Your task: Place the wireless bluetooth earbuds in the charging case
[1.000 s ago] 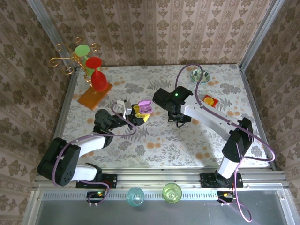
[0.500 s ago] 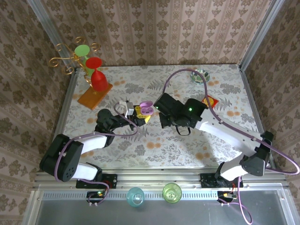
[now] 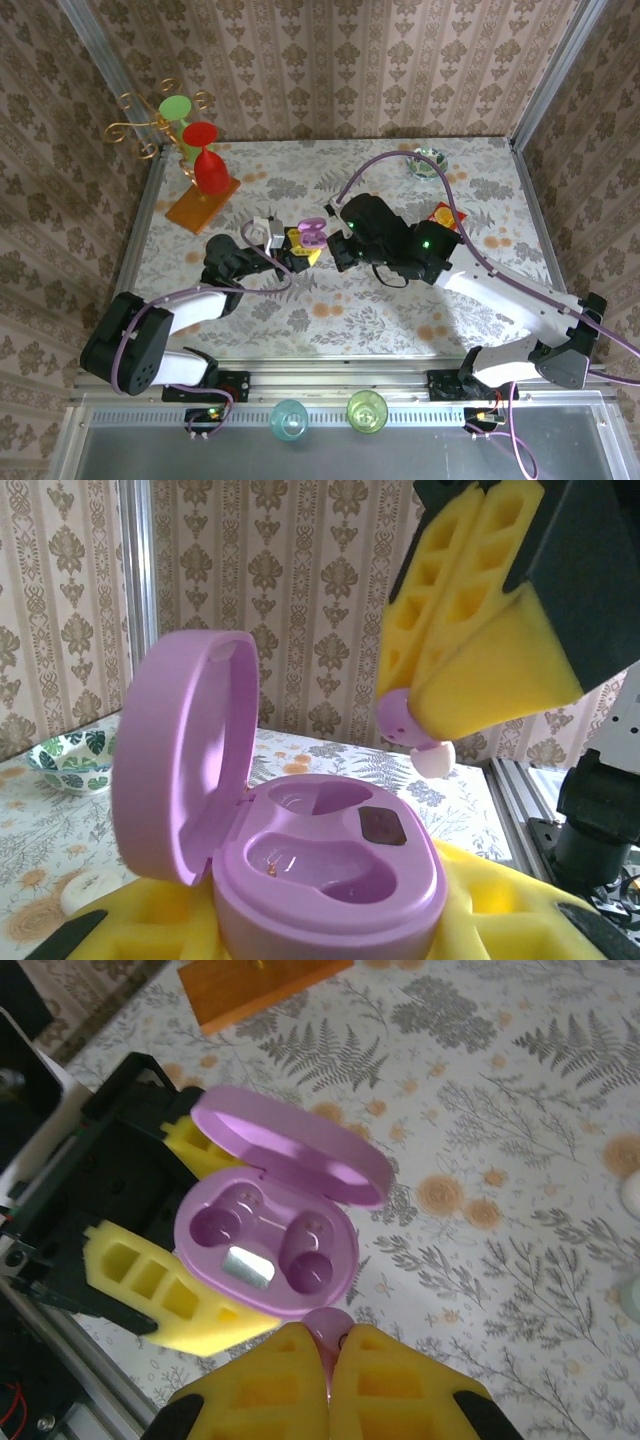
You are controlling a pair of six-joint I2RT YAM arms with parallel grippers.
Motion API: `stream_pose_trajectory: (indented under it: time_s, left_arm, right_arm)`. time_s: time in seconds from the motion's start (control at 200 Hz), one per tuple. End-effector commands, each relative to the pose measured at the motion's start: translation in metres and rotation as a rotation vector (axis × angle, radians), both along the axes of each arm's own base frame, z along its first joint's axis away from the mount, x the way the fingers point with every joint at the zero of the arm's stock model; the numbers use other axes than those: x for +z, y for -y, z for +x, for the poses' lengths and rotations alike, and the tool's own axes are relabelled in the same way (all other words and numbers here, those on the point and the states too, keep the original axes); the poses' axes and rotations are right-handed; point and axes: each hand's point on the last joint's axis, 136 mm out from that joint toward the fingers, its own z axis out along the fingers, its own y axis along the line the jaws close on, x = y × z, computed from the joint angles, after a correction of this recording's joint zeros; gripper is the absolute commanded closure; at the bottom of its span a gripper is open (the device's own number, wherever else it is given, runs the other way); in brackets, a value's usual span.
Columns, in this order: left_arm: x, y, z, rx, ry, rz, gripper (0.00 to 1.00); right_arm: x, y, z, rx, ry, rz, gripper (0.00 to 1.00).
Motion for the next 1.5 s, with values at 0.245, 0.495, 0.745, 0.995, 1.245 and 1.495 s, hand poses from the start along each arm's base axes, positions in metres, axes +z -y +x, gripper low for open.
stream_pose_trajectory:
  time_s: [0.245, 0.495, 0.745, 0.995, 1.245, 1.495]
  left_arm:
    - [0.004, 0.001, -0.009, -0.022, 0.023, -0.007, 0.78]
    - [0.003, 0.001, -0.01, -0.022, 0.027, -0.005, 0.78]
    - [0.006, 0.0, -0.012, -0.025, 0.029, -0.013, 0.78]
    - [0.007, 0.0, -0.012, -0.024, 0.03, -0.013, 0.78]
    - [0.011, 0.0, -0.012, -0.026, 0.031, -0.02, 0.78]
    - [0.017, 0.0, -0.013, -0.032, 0.036, -0.032, 0.78]
  right_arm:
    - [0.009, -0.029, 0.002, 0.074, 0.027, 0.045, 1.0]
    - [0.007, -0.038, 0.007, 0.056, 0.034, 0.034, 1.0]
    - [0.003, -0.024, 0.012, 0.023, 0.08, -0.044, 1.0]
    - [-0.002, -0.012, 0.015, 0.0, 0.106, -0.102, 1.0]
    - [-0.009, -0.011, 0.012, 0.022, 0.1, -0.117, 1.0]
    - [-0.016, -0.01, 0.006, 0.059, 0.089, -0.132, 1.0]
